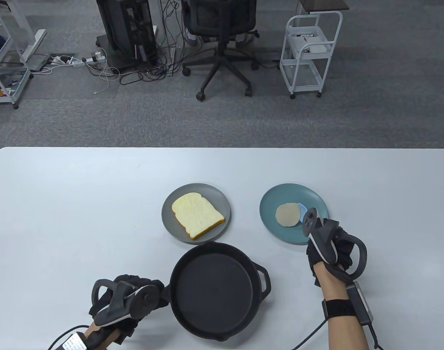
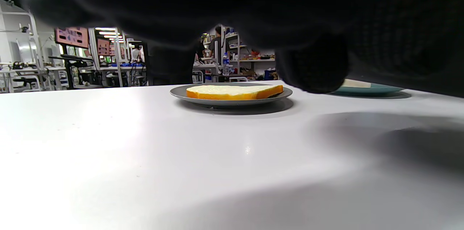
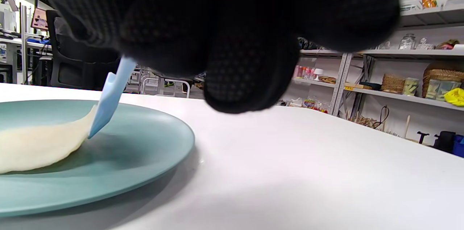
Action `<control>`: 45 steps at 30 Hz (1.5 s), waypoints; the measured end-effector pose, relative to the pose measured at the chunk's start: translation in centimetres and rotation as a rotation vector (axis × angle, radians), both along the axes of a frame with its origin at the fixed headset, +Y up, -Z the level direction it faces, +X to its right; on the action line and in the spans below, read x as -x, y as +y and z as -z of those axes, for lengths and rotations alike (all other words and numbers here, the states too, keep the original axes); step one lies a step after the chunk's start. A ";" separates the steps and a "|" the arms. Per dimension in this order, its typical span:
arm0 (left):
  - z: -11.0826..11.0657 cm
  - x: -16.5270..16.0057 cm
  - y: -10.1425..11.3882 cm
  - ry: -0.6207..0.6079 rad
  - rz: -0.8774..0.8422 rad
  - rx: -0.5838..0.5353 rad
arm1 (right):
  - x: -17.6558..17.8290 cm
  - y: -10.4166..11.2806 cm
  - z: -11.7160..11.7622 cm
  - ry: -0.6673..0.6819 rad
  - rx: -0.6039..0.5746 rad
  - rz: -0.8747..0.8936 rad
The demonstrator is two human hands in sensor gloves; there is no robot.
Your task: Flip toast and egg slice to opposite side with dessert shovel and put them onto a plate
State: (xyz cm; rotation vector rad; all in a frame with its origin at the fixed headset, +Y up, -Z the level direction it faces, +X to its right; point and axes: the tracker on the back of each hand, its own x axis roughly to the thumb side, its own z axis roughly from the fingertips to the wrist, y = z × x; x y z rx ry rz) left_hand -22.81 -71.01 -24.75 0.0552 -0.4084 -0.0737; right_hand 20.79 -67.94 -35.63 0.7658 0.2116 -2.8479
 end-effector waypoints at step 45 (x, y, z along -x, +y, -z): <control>1.9 0.3 -3.9 -0.038 0.031 0.152 | 7.2 0.2 -10.6 0.426 -0.279 0.682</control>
